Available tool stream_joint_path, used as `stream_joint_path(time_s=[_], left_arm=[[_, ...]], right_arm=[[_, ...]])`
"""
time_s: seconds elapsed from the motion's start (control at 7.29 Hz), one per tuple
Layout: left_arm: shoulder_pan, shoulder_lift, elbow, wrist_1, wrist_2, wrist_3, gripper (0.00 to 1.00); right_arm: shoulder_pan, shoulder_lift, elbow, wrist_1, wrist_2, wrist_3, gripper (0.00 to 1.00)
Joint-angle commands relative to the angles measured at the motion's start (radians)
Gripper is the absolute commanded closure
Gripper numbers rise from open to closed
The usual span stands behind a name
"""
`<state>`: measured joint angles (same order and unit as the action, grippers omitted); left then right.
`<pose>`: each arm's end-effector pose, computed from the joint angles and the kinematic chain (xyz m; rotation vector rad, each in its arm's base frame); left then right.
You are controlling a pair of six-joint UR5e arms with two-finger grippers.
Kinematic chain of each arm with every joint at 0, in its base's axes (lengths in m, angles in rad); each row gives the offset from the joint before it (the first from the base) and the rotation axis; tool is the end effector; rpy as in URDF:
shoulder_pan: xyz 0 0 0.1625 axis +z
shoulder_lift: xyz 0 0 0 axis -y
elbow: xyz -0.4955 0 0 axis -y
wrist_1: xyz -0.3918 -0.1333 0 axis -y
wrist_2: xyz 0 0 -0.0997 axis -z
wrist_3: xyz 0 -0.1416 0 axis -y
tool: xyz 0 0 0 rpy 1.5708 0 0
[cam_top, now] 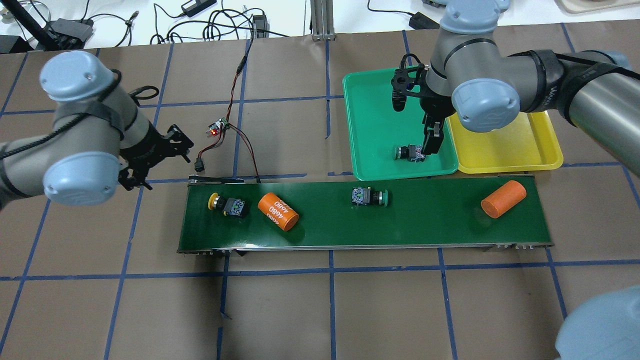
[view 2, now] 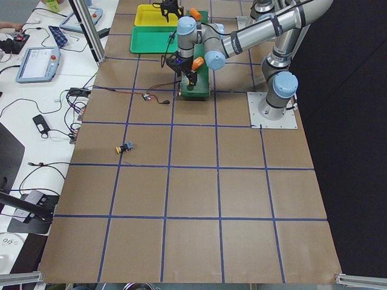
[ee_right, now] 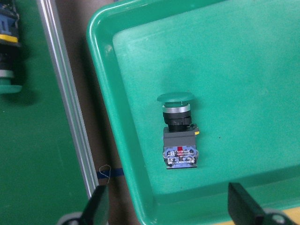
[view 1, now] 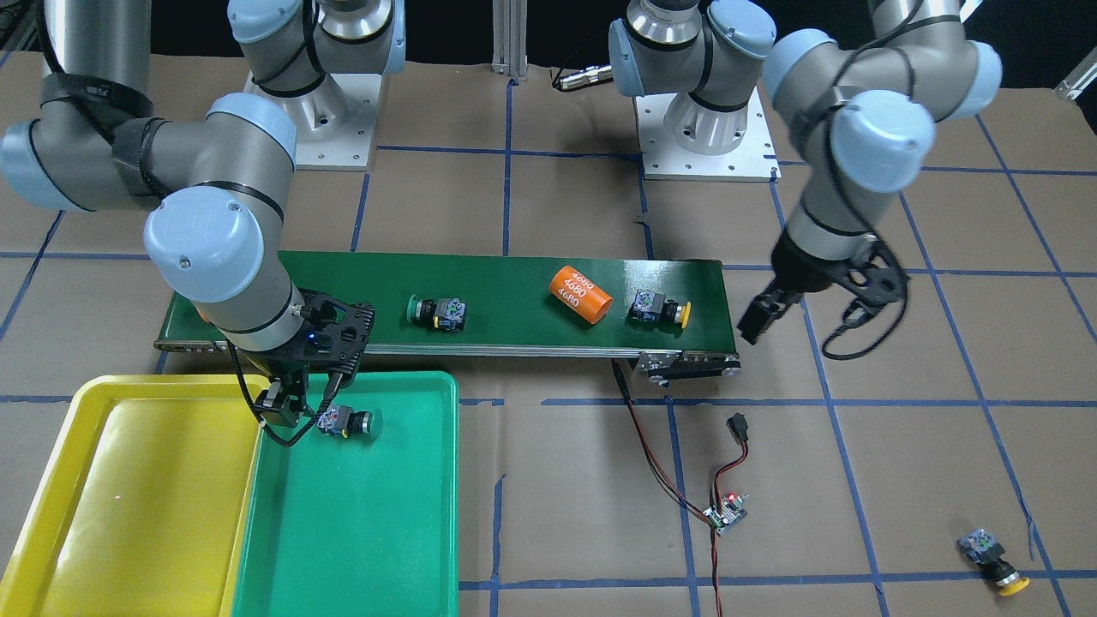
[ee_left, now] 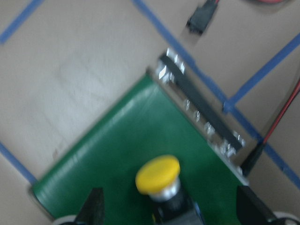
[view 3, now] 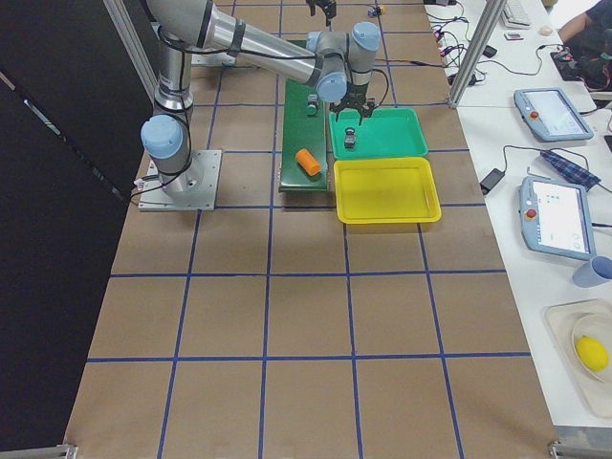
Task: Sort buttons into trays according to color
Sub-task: 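Drop the green button in the green tray while the left places the yellow button, then grasp another green button with the right gripper while the left returns to the pile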
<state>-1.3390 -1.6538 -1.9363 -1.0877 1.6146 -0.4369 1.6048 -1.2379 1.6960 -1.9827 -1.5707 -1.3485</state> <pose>-0.0091 -0.5145 0.3485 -1.0187 2.9289 -0.0603 0.1539 -0.6015 0.3115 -1.9844 2.3982 0.0568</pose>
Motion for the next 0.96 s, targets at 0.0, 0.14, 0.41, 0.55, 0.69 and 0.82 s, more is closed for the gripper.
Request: stream_joint_path(time_s=[0.0, 0.14, 0.41, 0.55, 0.69, 0.82], left_arm=[[0.173, -0.12, 0.165, -0.057, 0.005, 0.388, 0.0], [0.225, -0.22, 0.271, -0.049, 0.004, 0.497, 0.0], [0.244, -0.46, 0.562, -0.044, 0.002, 0.754, 0.0], [0.245, -0.548, 0.658, -0.044, 0.002, 0.849, 0.0], [0.262, -0.62, 0.727, -0.046, -0.007, 0.887, 0.0], [0.28, -0.68, 0.75, -0.037, -0.022, 0.889, 0.0]], right_arm=[[-0.003, -0.021, 0.034, 0.015, 0.003, -0.026, 0.08], [-0.006, -0.058, 0.084, 0.012, 0.005, -0.073, 0.08], [-0.008, -0.165, 0.218, -0.004, 0.006, -0.13, 0.08], [-0.009, -0.211, 0.288, -0.042, 0.006, -0.144, 0.08], [-0.009, -0.237, 0.357, -0.142, 0.001, -0.143, 0.08], [-0.006, -0.25, 0.422, -0.203, 0.003, -0.143, 0.04]])
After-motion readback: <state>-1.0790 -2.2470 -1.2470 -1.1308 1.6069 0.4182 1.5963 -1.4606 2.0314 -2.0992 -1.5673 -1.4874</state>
